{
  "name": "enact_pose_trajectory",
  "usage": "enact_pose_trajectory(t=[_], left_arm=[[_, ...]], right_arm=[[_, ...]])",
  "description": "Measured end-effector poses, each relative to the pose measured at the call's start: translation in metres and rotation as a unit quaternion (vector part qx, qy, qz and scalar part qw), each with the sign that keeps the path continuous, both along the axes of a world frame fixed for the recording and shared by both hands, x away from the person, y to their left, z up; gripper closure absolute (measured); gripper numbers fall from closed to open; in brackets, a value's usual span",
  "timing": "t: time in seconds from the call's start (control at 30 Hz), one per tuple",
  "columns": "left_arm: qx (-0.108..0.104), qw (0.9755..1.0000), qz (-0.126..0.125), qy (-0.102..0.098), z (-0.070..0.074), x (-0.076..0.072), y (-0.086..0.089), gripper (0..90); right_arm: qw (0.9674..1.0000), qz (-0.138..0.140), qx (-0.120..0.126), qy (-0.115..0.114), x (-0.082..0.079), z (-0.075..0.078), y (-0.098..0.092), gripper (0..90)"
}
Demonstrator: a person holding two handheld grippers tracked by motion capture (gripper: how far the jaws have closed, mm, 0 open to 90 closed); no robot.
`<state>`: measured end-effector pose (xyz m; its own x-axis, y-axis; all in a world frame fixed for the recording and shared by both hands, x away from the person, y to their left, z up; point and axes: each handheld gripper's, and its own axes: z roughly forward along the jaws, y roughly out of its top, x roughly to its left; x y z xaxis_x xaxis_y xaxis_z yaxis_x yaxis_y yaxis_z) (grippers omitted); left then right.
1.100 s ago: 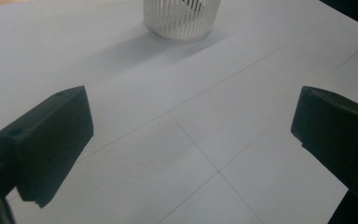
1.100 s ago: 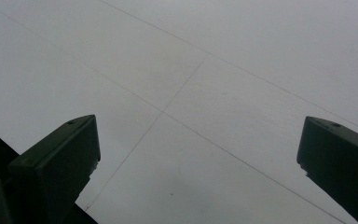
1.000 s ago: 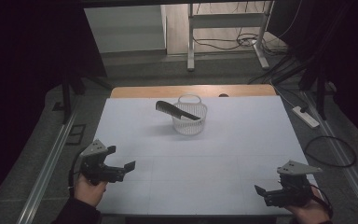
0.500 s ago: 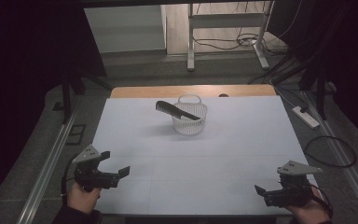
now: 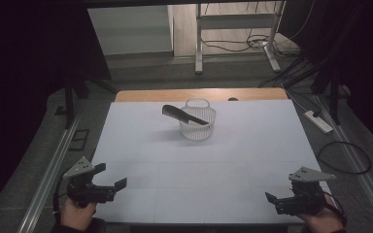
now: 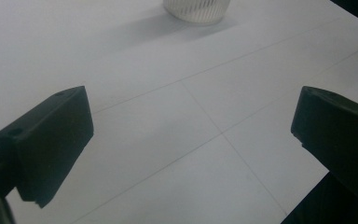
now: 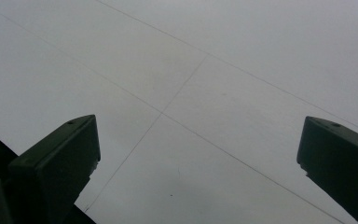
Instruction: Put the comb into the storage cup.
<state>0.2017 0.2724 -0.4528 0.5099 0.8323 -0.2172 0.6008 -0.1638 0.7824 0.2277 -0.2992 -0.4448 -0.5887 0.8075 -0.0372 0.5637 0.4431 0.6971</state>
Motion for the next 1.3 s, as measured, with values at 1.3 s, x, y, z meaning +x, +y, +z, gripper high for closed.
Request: enact_pose_trajectory(t=[1.3], left_arm=[[0.067, 0.9969, 0.009, 0.04, -0.007, -0.019, 0.003, 0.1]], right_arm=[[0.9996, -0.026, 0.002, 0.007, 0.003, -0.001, -0.003, 0.0]])
